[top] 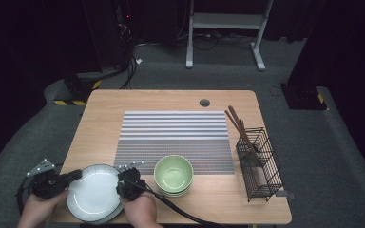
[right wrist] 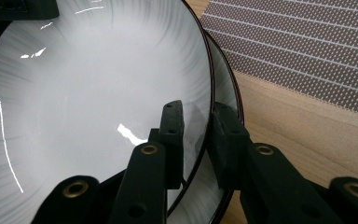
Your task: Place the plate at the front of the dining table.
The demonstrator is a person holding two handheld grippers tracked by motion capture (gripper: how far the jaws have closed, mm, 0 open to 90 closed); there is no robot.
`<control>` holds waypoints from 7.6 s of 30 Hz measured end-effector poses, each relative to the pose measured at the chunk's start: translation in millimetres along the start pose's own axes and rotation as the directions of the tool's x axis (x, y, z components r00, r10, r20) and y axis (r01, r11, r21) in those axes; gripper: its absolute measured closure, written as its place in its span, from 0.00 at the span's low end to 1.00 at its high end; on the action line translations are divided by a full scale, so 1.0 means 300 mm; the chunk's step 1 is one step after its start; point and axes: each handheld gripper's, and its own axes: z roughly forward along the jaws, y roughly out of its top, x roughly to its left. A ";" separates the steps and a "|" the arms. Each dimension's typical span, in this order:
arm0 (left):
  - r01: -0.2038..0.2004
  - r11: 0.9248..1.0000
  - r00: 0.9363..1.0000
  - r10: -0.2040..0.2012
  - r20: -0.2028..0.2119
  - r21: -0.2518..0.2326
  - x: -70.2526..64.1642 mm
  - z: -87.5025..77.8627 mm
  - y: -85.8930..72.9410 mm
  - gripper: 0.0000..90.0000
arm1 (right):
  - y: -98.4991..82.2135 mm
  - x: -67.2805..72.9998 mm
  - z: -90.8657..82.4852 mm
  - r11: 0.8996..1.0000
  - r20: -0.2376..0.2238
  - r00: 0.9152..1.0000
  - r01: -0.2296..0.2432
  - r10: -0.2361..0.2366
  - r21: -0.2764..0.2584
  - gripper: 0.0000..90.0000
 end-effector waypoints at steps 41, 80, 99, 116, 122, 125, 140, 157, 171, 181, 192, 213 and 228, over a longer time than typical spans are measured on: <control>0.021 0.998 0.998 -0.024 0.054 0.052 0.002 0.034 -0.012 0.85 | 0.003 -0.032 0.028 0.995 -0.027 1.000 0.014 -0.017 -0.100 0.90; 0.036 0.999 0.996 -0.036 0.081 0.009 0.011 0.027 -0.008 0.88 | 0.021 -0.019 0.016 0.985 0.015 0.995 0.102 -0.101 -0.137 0.90; 0.015 0.996 0.994 -0.005 0.106 -0.091 0.000 -0.027 0.012 0.89 | 0.035 0.012 -0.049 0.955 0.045 0.982 0.188 -0.183 -0.230 0.94; -0.016 0.990 0.995 0.030 0.099 -0.139 -0.026 -0.043 0.024 0.89 | 0.040 0.027 -0.089 0.931 0.095 0.969 0.244 -0.226 -0.273 0.94; -0.022 0.987 0.995 0.038 0.096 -0.161 -0.038 -0.052 0.031 0.88 | 0.044 0.030 -0.103 0.922 0.110 0.963 0.266 -0.244 -0.282 0.94; -0.021 0.984 0.995 0.038 0.095 -0.177 -0.046 -0.057 0.035 0.88 | 0.047 0.034 -0.114 0.918 0.117 0.960 0.278 -0.254 -0.284 0.94; -0.069 0.966 0.995 0.086 0.057 -0.248 -0.130 -0.113 0.112 0.87 | 0.074 0.040 -0.219 0.884 0.150 0.944 0.327 -0.293 -0.335 0.94; -0.120 0.956 0.990 0.137 0.045 -0.267 -0.215 -0.117 0.239 0.87 | 0.121 -0.005 -0.342 0.844 0.171 0.935 0.355 -0.311 -0.403 0.94; -0.165 0.944 0.983 0.182 0.034 -0.286 -0.288 -0.059 0.316 0.88 | 0.152 -0.084 -0.416 0.816 0.217 0.922 0.386 -0.321 -0.430 0.94; -0.186 0.934 0.980 0.197 0.007 -0.305 -0.338 0.000 0.367 0.88 | 0.179 -0.172 -0.442 0.799 0.231 0.918 0.394 -0.321 -0.454 0.94; -0.205 0.921 0.977 0.211 -0.017 -0.330 -0.359 0.041 0.433 0.88 | 0.222 -0.233 -0.460 0.789 0.222 0.924 0.381 -0.311 -0.482 0.94; -0.239 0.908 0.967 0.255 0.001 -0.343 -0.410 0.185 0.584 0.88 | 0.303 -0.376 -0.513 0.779 0.265 0.927 0.369 -0.266 -0.507 0.93; -0.247 0.904 0.962 0.272 0.024 -0.349 -0.473 0.289 0.642 0.88 | 0.308 -0.486 -0.558 0.780 0.301 0.925 0.362 -0.232 -0.510 0.93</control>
